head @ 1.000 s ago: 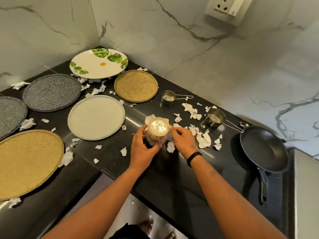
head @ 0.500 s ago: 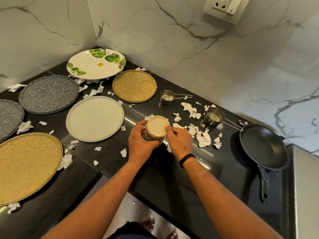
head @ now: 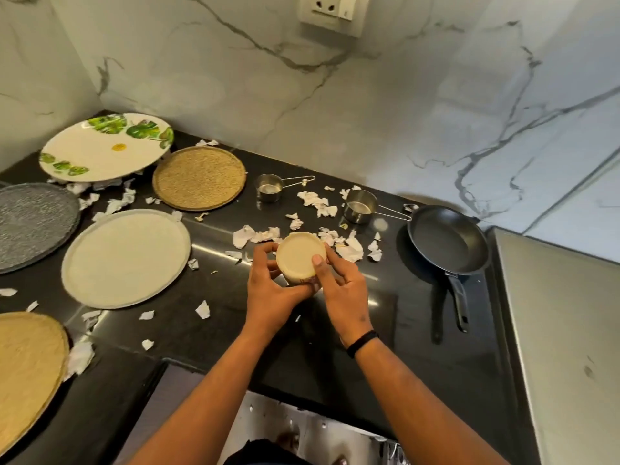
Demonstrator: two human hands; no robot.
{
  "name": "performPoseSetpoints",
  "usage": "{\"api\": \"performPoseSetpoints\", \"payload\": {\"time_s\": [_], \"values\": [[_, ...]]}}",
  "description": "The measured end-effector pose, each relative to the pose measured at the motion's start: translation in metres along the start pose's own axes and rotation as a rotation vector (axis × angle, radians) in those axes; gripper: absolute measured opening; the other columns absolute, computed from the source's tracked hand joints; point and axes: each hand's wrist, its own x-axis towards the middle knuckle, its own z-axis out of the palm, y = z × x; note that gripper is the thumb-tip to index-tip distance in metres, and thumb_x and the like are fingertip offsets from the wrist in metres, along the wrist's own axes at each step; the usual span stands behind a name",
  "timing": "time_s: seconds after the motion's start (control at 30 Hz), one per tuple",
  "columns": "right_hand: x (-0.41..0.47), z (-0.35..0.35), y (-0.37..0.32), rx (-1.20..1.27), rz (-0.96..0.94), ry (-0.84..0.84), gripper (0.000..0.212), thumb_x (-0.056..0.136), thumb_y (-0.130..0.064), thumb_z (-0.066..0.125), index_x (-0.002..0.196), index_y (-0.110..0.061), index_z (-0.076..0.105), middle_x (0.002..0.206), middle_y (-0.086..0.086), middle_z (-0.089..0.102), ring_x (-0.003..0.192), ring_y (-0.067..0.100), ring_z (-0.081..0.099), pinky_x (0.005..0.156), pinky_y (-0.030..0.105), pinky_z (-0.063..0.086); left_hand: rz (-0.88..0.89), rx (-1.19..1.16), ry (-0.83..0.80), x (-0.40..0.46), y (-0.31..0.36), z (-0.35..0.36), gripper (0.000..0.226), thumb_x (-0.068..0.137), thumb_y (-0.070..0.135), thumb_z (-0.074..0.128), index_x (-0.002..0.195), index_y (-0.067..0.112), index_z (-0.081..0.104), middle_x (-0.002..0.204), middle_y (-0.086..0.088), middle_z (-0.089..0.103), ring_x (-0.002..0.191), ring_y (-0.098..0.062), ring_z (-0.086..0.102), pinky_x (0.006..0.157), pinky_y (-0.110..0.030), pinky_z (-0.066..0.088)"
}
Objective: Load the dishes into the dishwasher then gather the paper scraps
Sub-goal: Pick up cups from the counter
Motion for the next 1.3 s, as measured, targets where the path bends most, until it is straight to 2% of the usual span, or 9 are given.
{"api": "performPoseSetpoints", "payload": {"time_s": [0.2,0.4,0.5,0.63,0.73,0.8,0.93,1.03,1.3], "values": [[-0.020,-0.066,0.014,0.053,0.006,0.226,0.069,0.068,-0.075,0.074,0.129,-0.044,0.062,0.126,-0.003,0.063,0.115,0.018,0.065,0.094,0.049,0.056,0.043,-0.030,-0.228,-0.021,0.015,0.055,0.083,0.064,0.014,0.093,0.119,0.049,0.041,0.121,0.008,0.056,0.109,-0.005,0.059,0.083,-0.020,0.053],[-0.070,-0.146,0.035,0.146,0.078,0.533,0.076,0.067,-0.074,0.071,0.124,-0.023,0.069,0.120,0.010,0.064,0.105,0.023,0.068,0.082,0.053,0.060,0.092,-0.023,-0.586,-0.060,0.026,0.126,0.085,0.063,0.009,0.093,0.118,0.045,0.038,0.122,0.012,0.055,0.114,-0.005,0.059,0.085,-0.021,0.055],[-0.108,-0.187,0.041,0.199,0.100,0.640,0.072,0.067,-0.065,0.071,0.119,-0.015,0.071,0.118,0.015,0.066,0.103,0.024,0.070,0.077,0.053,0.061,0.077,-0.004,-0.734,-0.092,0.029,0.164,0.086,0.060,0.019,0.094,0.119,0.045,0.038,0.123,0.011,0.057,0.115,-0.008,0.060,0.089,-0.033,0.059],[-0.168,-0.246,0.049,0.257,0.129,0.777,0.049,0.066,-0.060,0.074,0.102,-0.026,0.076,0.103,0.014,0.073,0.096,0.030,0.072,0.073,0.053,0.062,0.074,0.020,-0.910,-0.150,0.035,0.217,0.086,0.062,0.016,0.097,0.119,0.038,0.037,0.124,0.011,0.055,0.115,-0.007,0.058,0.086,-0.027,0.058],[-0.218,-0.288,0.060,0.374,0.191,0.912,0.043,0.072,-0.047,0.082,0.106,-0.022,0.075,0.114,0.016,0.070,0.099,0.027,0.071,0.069,0.051,0.062,0.053,0.045,-1.056,-0.199,0.037,0.253,0.084,0.061,0.017,0.098,0.116,0.037,0.039,0.124,0.007,0.057,0.116,-0.010,0.059,0.090,-0.029,0.057],[-0.251,-0.310,0.068,0.448,0.205,0.965,0.038,0.081,-0.031,0.080,0.113,-0.013,0.072,0.114,0.018,0.069,0.091,0.021,0.071,0.062,0.043,0.062,0.014,0.053,-1.137,-0.229,0.034,0.273,0.086,0.054,0.025,0.098,0.117,0.036,0.041,0.124,0.005,0.058,0.117,-0.014,0.060,0.090,-0.031,0.058],[-0.318,-0.351,0.089,0.488,0.224,1.091,0.057,0.063,-0.055,0.075,0.108,-0.021,0.072,0.108,0.015,0.072,0.098,0.030,0.071,0.065,0.045,0.062,-0.053,0.107,-1.301,-0.294,0.031,0.311,0.086,0.044,0.039,0.091,0.116,0.033,0.044,0.122,0.007,0.060,0.115,-0.014,0.060,0.092,-0.037,0.058],[-0.367,-0.379,0.115,0.526,0.264,1.159,0.066,0.062,-0.056,0.073,0.111,-0.011,0.071,0.110,0.019,0.069,0.103,0.037,0.068,0.060,0.044,0.061,-0.111,0.142,-1.420,-0.343,0.026,0.336,0.078,0.051,0.035,0.092,0.115,0.029,0.047,0.119,0.003,0.062,0.113,-0.016,0.062,0.092,-0.039,0.058],[-0.472,-0.429,0.176,0.619,0.374,1.281,0.044,0.077,-0.043,0.071,0.103,-0.008,0.070,0.098,0.016,0.069,0.093,0.034,0.070,0.059,0.041,0.060,-0.435,0.310,-1.556,-0.457,-0.003,0.394,0.060,0.074,0.055,0.076,0.116,0.018,0.054,0.117,-0.009,0.064,0.105,-0.026,0.068,0.087,-0.046,0.061]]}}
